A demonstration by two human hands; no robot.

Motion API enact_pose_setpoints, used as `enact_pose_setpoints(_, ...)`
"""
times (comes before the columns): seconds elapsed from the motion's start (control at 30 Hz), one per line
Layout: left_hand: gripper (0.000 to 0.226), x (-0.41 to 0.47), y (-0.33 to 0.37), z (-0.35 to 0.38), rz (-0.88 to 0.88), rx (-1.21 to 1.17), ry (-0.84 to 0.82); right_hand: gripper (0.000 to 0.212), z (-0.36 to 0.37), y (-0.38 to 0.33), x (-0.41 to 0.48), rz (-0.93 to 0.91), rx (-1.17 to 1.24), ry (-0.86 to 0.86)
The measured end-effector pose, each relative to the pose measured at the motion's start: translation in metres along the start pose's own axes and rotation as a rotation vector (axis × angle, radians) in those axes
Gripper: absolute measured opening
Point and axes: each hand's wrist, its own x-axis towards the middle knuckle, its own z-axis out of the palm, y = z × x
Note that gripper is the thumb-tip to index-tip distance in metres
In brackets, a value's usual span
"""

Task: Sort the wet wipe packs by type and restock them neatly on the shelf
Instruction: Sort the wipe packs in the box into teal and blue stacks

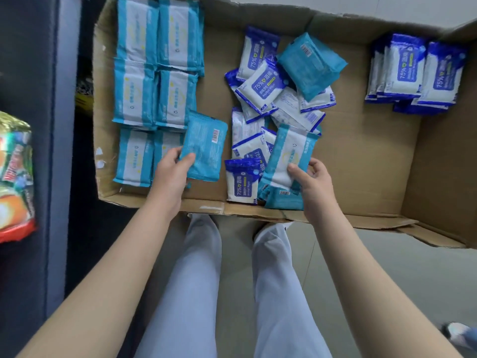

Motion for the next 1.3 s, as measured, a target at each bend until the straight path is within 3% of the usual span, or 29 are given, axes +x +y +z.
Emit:
enact_pose_setpoints(0.2, 0.029, 0.008, -0.011, -0.089, -0.004, 0.079, 0.108, 0.027, 0.093, 0.026, -0.005, 0.061, -0.192, -0.232)
enact_pose_setpoints(0.37, 0.036, 0.034, -0.018, -0.135, -0.019, 0.232, 0.149, 0.027, 0.156, 0.05, 0.0, 0.079, -0.322, -0.324)
enact_pose_setpoints(0.53, 0.033, 0.061, -0.022, -0.141, 0.049, 0.509, 0.248, 0.028, 0.196, 0.068, 0.013, 0.036, -0.447, -0.275)
enact_pose_setpoints(0.7, 0.053, 0.062, -0.02, -0.138, 0.342, 1.064, 0.304, 0.033, 0.218, 0.075, 0.018, -0.05, -0.667, -0.222)
enact_pose_setpoints(0.87, 0.049, 0.063, -0.023, -0.141, 0.296, 1.217, 0.237, 0.044, 0.224, 0.075, 0.016, -0.156, -0.826, -0.2)
enact_pose_setpoints(1.0, 0.049, 0.059, -0.021, -0.138, 0.327, 1.215, 0.265, 0.047, 0.216, 0.077, 0.015, -0.184, -0.809, -0.159)
enact_pose_setpoints(1.13, 0.042, 0.047, -0.018, -0.121, 0.434, 1.053, 0.306, 0.038, 0.189, 0.07, 0.006, -0.199, -0.685, -0.114)
enact_pose_setpoints(1.3, 0.036, 0.029, -0.02, -0.066, 0.463, 0.783, 0.084, 0.035, 0.124, 0.051, -0.006, -0.197, -0.597, -0.11)
